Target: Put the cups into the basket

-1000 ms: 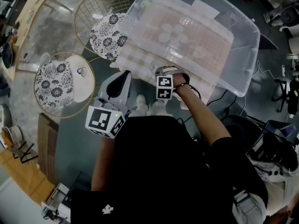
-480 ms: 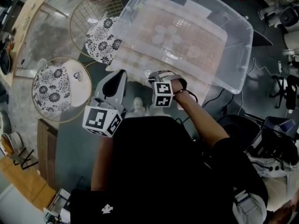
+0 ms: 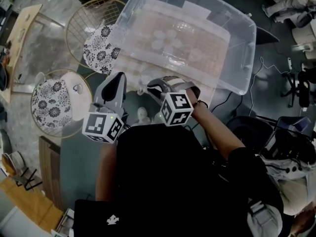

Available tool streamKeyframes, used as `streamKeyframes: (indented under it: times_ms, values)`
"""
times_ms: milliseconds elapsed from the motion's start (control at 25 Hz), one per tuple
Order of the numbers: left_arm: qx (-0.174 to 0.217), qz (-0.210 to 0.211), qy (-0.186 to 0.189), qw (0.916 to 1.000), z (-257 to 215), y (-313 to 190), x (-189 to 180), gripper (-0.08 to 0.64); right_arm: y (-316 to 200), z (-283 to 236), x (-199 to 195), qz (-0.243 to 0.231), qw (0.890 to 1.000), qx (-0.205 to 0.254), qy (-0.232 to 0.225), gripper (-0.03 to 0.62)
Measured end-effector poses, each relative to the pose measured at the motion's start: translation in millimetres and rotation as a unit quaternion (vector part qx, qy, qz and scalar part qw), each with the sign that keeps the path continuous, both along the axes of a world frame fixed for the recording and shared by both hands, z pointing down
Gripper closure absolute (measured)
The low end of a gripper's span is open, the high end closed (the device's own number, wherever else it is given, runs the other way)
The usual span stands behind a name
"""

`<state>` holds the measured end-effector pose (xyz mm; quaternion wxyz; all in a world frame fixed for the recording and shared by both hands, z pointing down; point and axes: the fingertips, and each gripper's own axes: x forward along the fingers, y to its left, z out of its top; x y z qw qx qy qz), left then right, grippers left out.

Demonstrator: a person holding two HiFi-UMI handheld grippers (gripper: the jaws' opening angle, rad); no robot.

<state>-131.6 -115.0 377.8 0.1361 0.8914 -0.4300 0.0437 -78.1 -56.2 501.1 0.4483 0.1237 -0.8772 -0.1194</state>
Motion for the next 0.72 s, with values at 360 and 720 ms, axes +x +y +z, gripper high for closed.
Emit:
streamKeyframes:
  times_ms: [360, 720]
  values:
    - [0.005, 0.002, 0.008, 1.0000, -3, -14, 15, 0.555, -28, -108, 21, 0.049, 0.992, 0.067, -0.100, 0.555]
    - [0.004, 0.007, 0.003, 1.0000, -4, -20, 34, 0.555, -96, -154, 65, 0.097, 0.981, 0.120, -0.117, 0.554]
